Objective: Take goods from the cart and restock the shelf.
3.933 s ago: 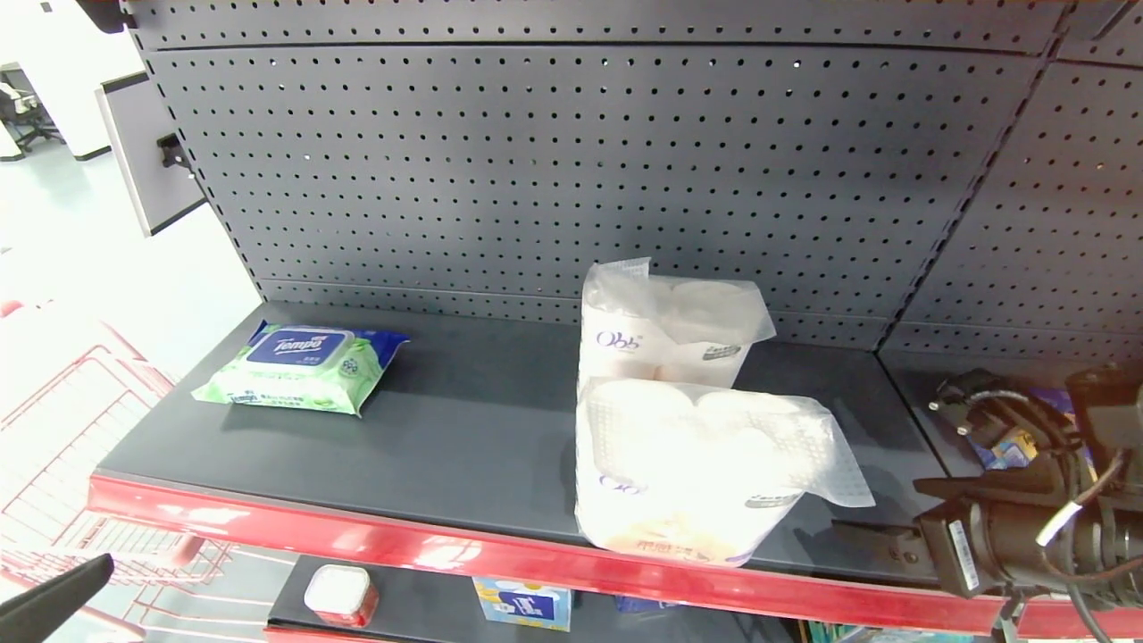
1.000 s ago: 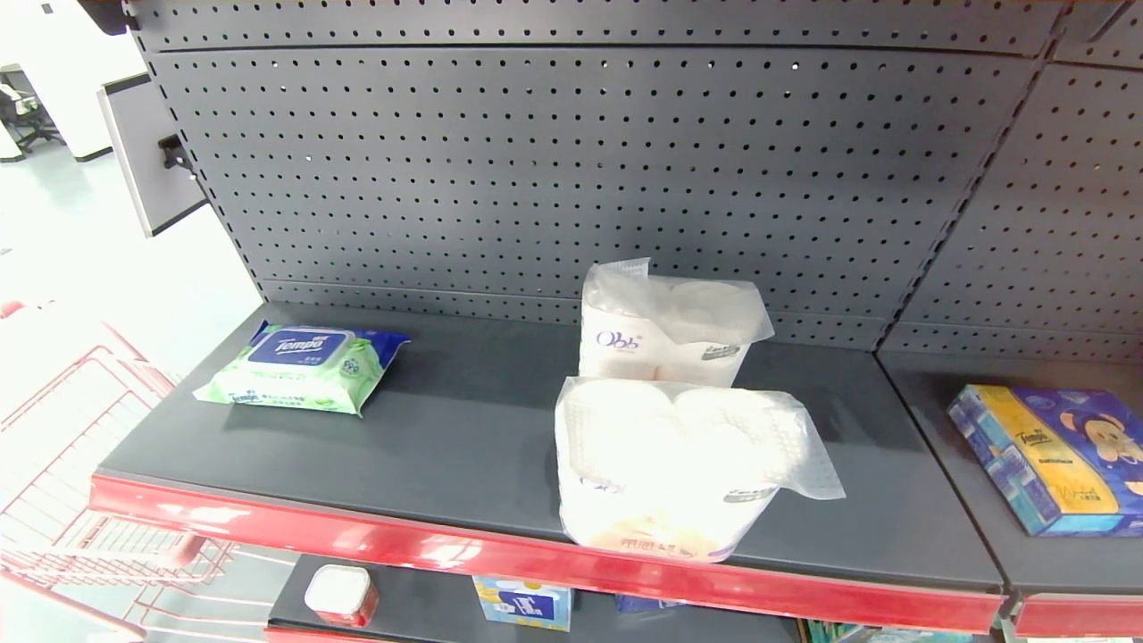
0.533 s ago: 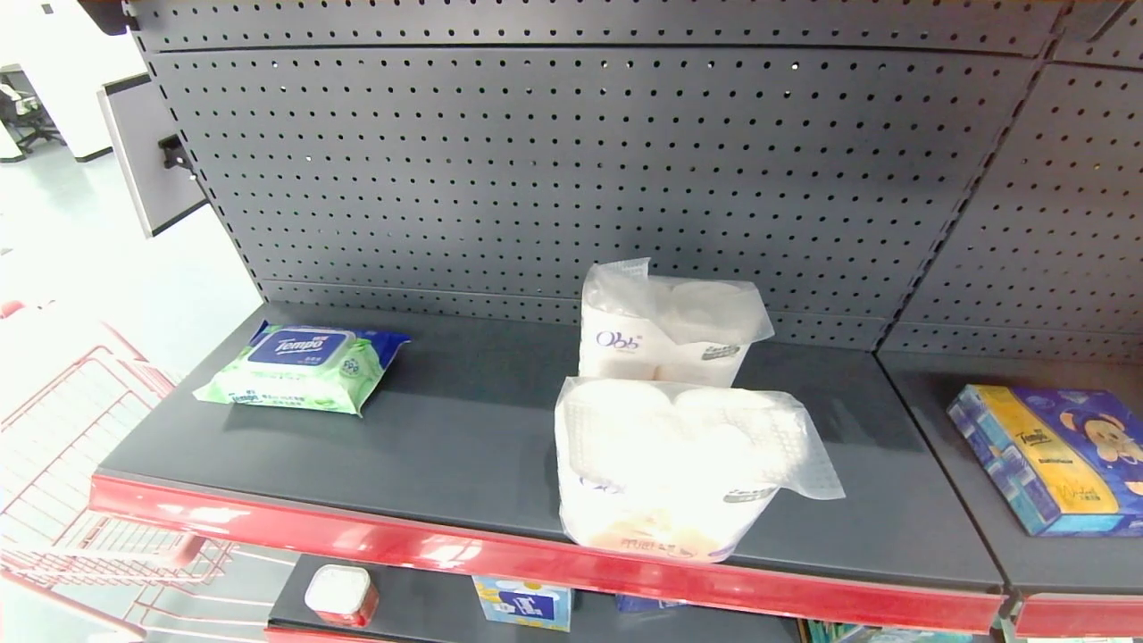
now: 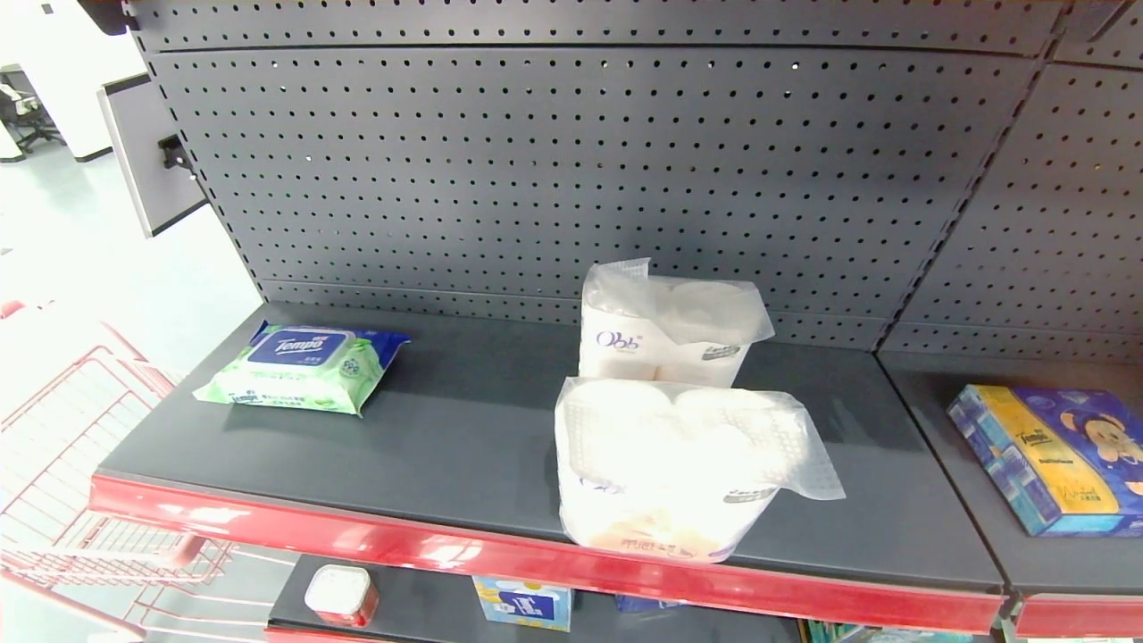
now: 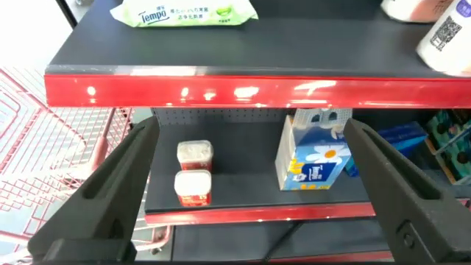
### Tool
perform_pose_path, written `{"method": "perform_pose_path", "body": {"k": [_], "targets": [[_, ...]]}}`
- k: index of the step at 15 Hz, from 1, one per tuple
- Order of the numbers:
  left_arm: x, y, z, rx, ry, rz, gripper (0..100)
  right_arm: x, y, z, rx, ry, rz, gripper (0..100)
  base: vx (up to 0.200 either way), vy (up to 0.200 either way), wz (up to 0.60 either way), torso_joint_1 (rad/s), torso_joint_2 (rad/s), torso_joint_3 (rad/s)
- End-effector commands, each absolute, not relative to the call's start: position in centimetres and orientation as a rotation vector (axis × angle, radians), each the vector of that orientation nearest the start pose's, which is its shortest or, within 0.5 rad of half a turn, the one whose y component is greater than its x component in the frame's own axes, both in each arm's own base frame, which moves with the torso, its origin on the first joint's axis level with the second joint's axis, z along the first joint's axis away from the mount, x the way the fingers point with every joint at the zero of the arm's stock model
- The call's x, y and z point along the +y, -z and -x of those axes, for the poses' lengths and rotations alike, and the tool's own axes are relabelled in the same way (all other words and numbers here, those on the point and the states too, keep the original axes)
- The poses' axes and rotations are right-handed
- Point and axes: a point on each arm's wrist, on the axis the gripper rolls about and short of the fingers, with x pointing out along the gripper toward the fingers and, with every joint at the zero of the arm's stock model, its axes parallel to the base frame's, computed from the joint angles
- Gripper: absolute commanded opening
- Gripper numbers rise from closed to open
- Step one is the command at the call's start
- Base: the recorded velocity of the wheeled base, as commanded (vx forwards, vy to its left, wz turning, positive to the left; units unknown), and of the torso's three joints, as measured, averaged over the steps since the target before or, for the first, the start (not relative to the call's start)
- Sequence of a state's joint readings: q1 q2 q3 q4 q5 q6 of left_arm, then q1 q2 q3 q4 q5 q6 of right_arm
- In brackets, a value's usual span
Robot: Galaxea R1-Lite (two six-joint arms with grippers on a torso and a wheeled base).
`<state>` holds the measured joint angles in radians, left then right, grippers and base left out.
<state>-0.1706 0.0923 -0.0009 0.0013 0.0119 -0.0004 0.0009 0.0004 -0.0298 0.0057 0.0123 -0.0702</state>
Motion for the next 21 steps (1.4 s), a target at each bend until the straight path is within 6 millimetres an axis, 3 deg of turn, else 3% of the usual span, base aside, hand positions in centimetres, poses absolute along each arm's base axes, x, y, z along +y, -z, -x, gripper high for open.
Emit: {"method": "perform_pose_path", "body": {"k": [1, 5, 8, 17, 21], "targets": [[0.29, -7.71, 1.53, 0.096, 0.159, -0.007, 100, 0.02, -8.28, 2.5, -0.025, -0.011, 0.069, 100, 0.0, 0.0, 0.0, 0.0, 0.0, 0.0], [0.29, -7.71, 1.53, 0.096, 0.158, -0.007, 100, 0.01, -8.25, 2.49, -0.025, -0.009, 0.025, 100, 0.0, 0.0, 0.0, 0.0, 0.0, 0.0], [0.29, -7.71, 1.53, 0.096, 0.161, -0.007, 100, 0.02, -8.25, 2.49, -0.025, -0.014, 0.025, 100, 0.0, 0.0, -0.6, 0.004, 0.0, 0.002], [0.29, -7.71, 1.53, 0.096, 0.159, -0.007, 100, 0.01, -8.31, 2.5, -0.028, -0.006, -0.02, 100, 0.0, 0.0, 0.0, 0.0, 0.0, 0.0], [0.33, -7.73, 1.51, 0.096, 0.135, -0.011, 100, -0.17, -8.25, 2.48, -0.014, 0.083, -0.014, 100, 0.0, 0.0, 0.0, 0.0, 0.0, 0.0]]}}
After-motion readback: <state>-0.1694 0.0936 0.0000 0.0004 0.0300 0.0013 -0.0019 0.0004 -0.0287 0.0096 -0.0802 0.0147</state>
